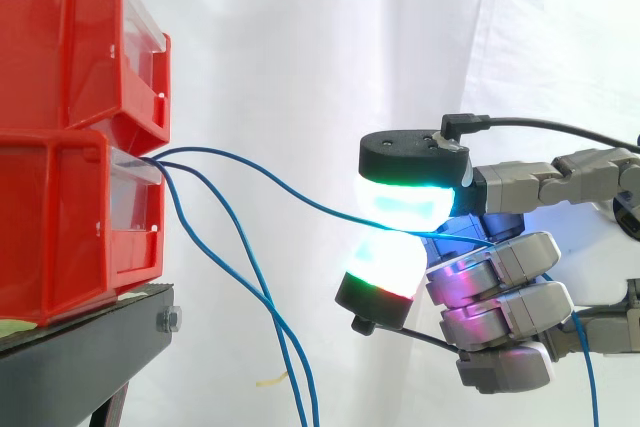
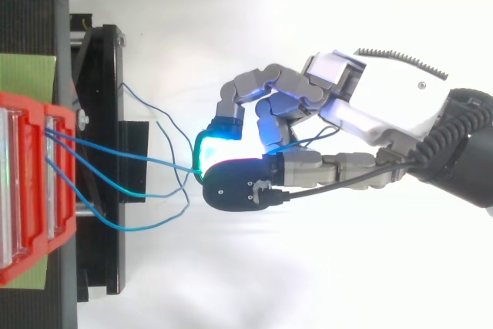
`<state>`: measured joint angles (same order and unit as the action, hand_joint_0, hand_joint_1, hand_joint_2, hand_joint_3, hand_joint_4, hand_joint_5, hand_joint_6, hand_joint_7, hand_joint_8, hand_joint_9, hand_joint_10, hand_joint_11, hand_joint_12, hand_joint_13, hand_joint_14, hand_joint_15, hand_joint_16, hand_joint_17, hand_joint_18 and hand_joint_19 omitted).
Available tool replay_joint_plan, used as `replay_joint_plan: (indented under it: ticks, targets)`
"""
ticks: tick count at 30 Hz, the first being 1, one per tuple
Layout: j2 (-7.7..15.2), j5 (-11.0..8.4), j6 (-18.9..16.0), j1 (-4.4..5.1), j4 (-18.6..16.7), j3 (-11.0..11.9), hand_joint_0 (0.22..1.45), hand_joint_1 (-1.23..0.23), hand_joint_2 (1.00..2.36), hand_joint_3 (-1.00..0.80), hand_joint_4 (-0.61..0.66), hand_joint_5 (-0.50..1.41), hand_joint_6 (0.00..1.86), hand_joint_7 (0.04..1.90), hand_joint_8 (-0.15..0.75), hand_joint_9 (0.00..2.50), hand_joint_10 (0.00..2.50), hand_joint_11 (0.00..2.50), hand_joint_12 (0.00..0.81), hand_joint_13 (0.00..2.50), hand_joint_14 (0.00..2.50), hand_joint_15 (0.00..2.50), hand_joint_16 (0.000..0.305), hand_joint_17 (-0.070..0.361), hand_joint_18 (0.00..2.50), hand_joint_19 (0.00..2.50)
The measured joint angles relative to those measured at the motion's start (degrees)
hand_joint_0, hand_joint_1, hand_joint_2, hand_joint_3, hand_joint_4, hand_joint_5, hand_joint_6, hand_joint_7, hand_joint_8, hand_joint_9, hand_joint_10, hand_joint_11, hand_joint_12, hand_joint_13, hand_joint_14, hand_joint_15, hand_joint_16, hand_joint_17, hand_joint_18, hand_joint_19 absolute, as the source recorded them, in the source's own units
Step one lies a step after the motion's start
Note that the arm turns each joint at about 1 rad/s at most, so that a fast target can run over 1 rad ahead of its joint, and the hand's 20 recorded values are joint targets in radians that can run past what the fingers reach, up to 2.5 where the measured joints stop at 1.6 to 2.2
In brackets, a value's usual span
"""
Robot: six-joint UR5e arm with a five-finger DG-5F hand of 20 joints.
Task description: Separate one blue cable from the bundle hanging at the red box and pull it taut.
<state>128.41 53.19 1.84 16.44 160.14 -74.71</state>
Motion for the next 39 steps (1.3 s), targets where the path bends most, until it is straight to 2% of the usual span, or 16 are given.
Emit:
replay_joint_plan:
  ticks: [17, 32, 34, 39]
  targets:
    - [0.0, 0.02, 0.0, -0.01, 0.0, 0.0, 0.79, -0.66, 1.39, 0.19, 0.24, -0.23, 0.97, 1.09, 0.325, 0.71, 1.7, 1.13, 0.33, 0.61, 2.5, 1.06, 0.026, 0.058, 0.94, 2.02]
    - [0.0, 0.05, 0.0, 0.0, 0.0, 0.0, 0.8, -0.67, 1.34, 0.2, 0.24, -0.22, 0.97, 1.09, 0.33, 0.73, 1.71, 1.13, 0.335, 0.62, 2.5, 1.07, 0.025, 0.057, 0.95, 2.03]
    - [0.0, 0.02, 0.0, 0.0, 0.0, 0.0, 0.8, -0.67, 1.35, 0.19, 0.24, -0.22, 0.97, 1.09, 0.328, 0.73, 1.74, 1.13, 0.329, 0.62, 2.5, 1.06, 0.025, 0.057, 0.95, 2.03]
    - [0.0, 0.03, 0.0, 0.0, 0.0, 0.0, 0.81, -0.67, 1.31, 0.2, 0.24, -0.22, 0.96, 1.1, 0.336, 0.71, 2.03, 1.09, 0.338, 0.64, 2.5, 1.06, 0.026, 0.059, 0.97, 2.0]
